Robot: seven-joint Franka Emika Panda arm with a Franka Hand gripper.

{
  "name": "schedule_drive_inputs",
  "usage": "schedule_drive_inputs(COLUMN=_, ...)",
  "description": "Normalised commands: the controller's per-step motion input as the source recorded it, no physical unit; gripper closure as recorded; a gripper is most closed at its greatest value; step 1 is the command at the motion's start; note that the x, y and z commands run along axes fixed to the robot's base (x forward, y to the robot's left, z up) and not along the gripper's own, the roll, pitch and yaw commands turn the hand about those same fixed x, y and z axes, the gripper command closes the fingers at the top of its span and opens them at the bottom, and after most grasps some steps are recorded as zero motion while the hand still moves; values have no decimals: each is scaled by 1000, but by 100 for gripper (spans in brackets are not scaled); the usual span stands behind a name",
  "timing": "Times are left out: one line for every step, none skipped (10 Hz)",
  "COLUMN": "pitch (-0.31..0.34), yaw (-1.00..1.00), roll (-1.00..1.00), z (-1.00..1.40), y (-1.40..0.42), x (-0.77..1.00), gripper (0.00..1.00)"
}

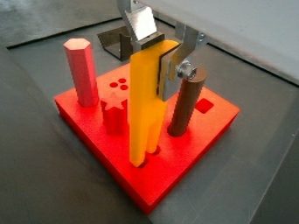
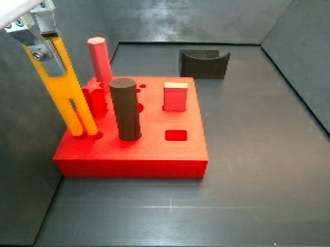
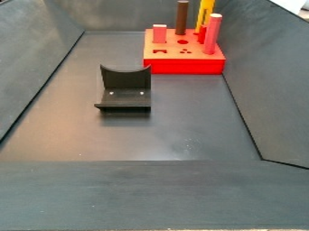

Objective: Pick up the square-circle object. Move up. Place the square-circle object on the fixture. Regrasp the square-circle object. Move to above the board. Insert the square-circle object.
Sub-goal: Insert the square-circle object.

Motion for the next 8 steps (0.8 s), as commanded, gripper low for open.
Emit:
schedule_drive_inputs(pitch=-49, yaw=0, roll=0, z=-191, y=0, x=77, gripper=100)
schedule_drive_inputs(pitch=0, yaw=0, roll=16, z=-263, y=0, x=100, gripper=100)
schedule_drive_inputs(pitch=40, yaw=0, roll=46, z=-260, y=0, x=369, gripper=100)
schedule_drive_inputs(pitch=36, yaw=-3, roll=36, z=-229, y=0, x=383, gripper=100)
schedule_drive_inputs(pitch=0, yaw=-14, roll=30, z=-229, y=-11, x=220, gripper=100)
schedule_drive_inputs(pitch=0, yaw=-20, roll=59, z=-254, y=-49, x=234, gripper=100)
schedule_drive_inputs(pitch=19, yaw=0, roll=141, z=-429, y=-109, x=254, gripper=100)
schedule_drive_inputs(pitch=17, yaw=0, roll=313, z=-709, y=-243, x=86, gripper=100)
